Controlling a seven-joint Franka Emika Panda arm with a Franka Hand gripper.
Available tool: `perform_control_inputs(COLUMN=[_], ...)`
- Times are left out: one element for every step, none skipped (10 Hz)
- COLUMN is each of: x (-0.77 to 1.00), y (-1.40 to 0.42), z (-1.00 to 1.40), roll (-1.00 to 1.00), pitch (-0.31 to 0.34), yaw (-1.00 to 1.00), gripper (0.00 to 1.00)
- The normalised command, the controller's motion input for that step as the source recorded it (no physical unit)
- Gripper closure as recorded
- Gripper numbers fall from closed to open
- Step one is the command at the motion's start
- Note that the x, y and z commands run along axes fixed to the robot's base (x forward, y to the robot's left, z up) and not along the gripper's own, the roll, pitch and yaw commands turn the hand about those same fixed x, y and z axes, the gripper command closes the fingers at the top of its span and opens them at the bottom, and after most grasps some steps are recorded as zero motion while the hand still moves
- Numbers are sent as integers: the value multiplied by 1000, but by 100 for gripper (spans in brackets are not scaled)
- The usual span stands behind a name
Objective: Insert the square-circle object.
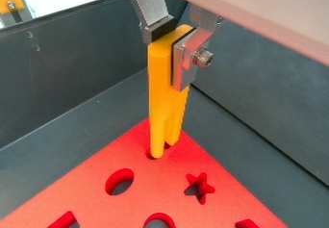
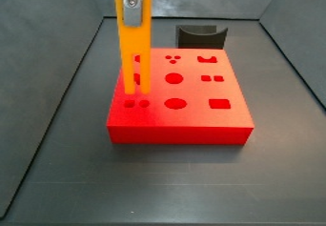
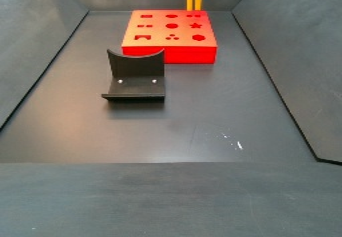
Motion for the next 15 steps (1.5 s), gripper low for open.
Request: perform_control_inputs(x=[157,51,0,-89,0,-120,0,-111,-174,-151,-103,-17,0,17,0], y=[0,-3,0,0,0,0,0,0,0,0,-20,-74,-71,-80,0], z=[0,-189,-149,-129,-197,-151,-160,-183,-100,-66,-69,-114,-234,-206,-254], roll=[0,-117,-113,-160,-239,-140,-133,-77,-43,-37,-9,0,-11,-46,-10], pitch=[56,-110,-101,-130,-239,-190,-177,-151,-110,-116,-104,-93,-99,-107,-79], yaw=[0,-360,-209,-137,-251,-129,0,0,0,0,0,0,0,0,0], gripper=[100,100,100,100,100,100,100,100,100,100,100,100,100,100,100])
